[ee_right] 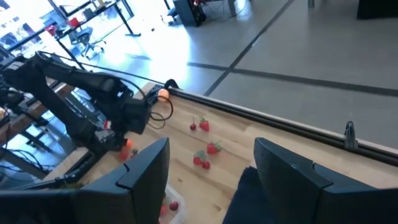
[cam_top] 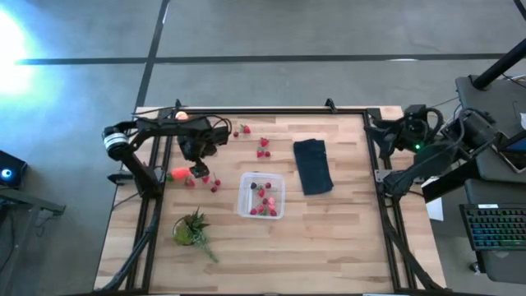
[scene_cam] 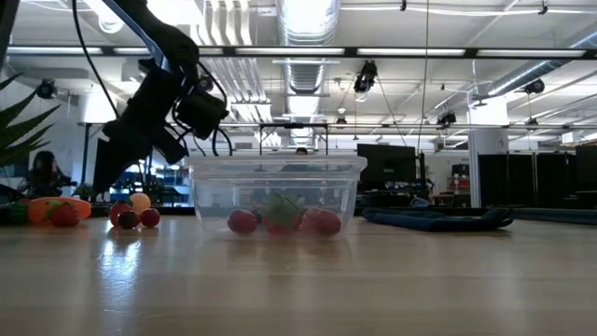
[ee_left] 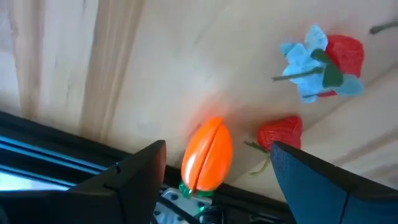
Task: Pick and placing Produce into tupperware
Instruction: Put the orange carrot into the transparent bin
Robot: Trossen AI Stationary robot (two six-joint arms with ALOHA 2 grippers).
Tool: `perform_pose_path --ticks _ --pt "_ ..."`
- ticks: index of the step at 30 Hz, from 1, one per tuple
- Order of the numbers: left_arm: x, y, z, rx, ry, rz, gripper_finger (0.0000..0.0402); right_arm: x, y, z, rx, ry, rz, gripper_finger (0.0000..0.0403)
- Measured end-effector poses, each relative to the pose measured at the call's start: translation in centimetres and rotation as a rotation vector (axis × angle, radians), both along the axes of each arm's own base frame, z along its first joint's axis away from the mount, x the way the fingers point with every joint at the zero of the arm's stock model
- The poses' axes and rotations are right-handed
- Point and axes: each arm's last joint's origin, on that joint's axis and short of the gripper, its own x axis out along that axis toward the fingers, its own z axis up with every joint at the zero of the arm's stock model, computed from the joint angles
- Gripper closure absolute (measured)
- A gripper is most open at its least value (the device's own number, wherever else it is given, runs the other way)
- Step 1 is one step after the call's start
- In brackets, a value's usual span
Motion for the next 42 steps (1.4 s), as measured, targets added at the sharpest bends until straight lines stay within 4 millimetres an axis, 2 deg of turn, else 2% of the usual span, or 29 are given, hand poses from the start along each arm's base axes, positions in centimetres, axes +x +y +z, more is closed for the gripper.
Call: perform_pose_path --ticks 10,21,37,42 --pt "-1.1 -0.8 -1.8 -0.096 0.061 0.004 0.0127 0.0 -0.1 -0.1 -0.020 -0.009 -0.019 0.0177" --pt "-1.8 -1.2 -4.9 -0.191 0.193 -0.003 0.0127 0.2 -0.2 -0.4 -0.034 0.002 -0.048 0.0177" --pt "-2.7 -1.4 -5.7 -0.130 0.177 -0.031 0.0128 0.2 -0.3 -0.4 -0.058 0.007 -0.048 0.0177" --pt "-2.7 -1.4 -5.7 -0.125 0.179 -0.034 0.0153 0.2 -0.2 -0.4 -0.061 0.008 -0.049 0.0177"
